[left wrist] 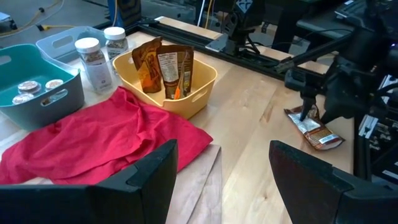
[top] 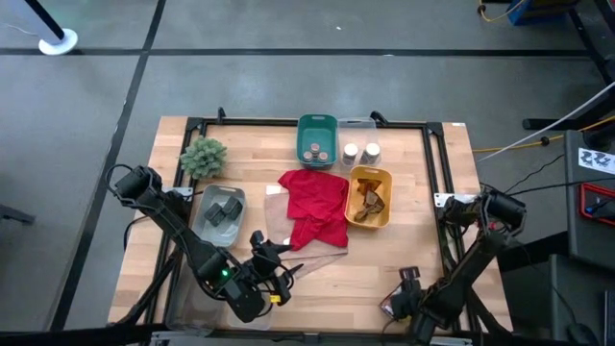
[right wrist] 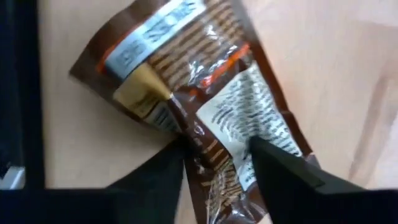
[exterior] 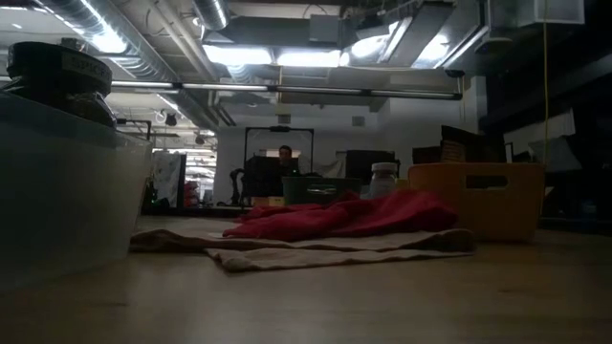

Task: Sort spices by type
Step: Put the brown seasoning sachet into the yellow bin

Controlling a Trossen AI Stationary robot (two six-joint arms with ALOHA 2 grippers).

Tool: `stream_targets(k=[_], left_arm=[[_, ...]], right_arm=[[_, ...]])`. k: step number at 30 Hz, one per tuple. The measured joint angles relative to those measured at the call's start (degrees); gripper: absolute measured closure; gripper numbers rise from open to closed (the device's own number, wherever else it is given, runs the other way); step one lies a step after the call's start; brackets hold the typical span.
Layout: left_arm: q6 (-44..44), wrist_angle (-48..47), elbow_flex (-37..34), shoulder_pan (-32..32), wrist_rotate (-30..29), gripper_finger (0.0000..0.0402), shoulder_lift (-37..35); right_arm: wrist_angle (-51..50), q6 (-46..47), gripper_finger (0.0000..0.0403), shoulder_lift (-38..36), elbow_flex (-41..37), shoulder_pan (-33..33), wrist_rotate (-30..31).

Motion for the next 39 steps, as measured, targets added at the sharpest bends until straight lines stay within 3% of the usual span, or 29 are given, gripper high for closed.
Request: stream_targets(k=[6, 8, 16, 24, 39], left_arm=[[0.1, 0.0, 0.0, 0.0, 0.0, 0.0164, 0.0], [0.1, 0.0, 0.0, 0.0, 0.0, 0.0164, 0.0], [0.1, 0.0, 0.0, 0.0, 0.0, 0.0164, 0.0], [0.1, 0.0, 0.0, 0.0, 0.0, 0.0164, 0.0], [1.8, -0.3, 0.0, 0.0, 0.0, 0.0164, 0.1]], right_arm=[[-4.6, -0.3, 0.0348, 0.3, 2.2, -2.1, -1.6], [-7.9, -2.1, 0.0372, 0.5, 3.5, -2.1, -1.6], [-24.0, -4.2, 0.0348, 0.6, 10.4, -2.2, 2.3], [-44.5, -4.3, 0.0372, 0.5, 16.3, -4.9, 13.4], [-44.4, -16.5, 0.0371, -6.4, 15.9, -13.3, 22.5]])
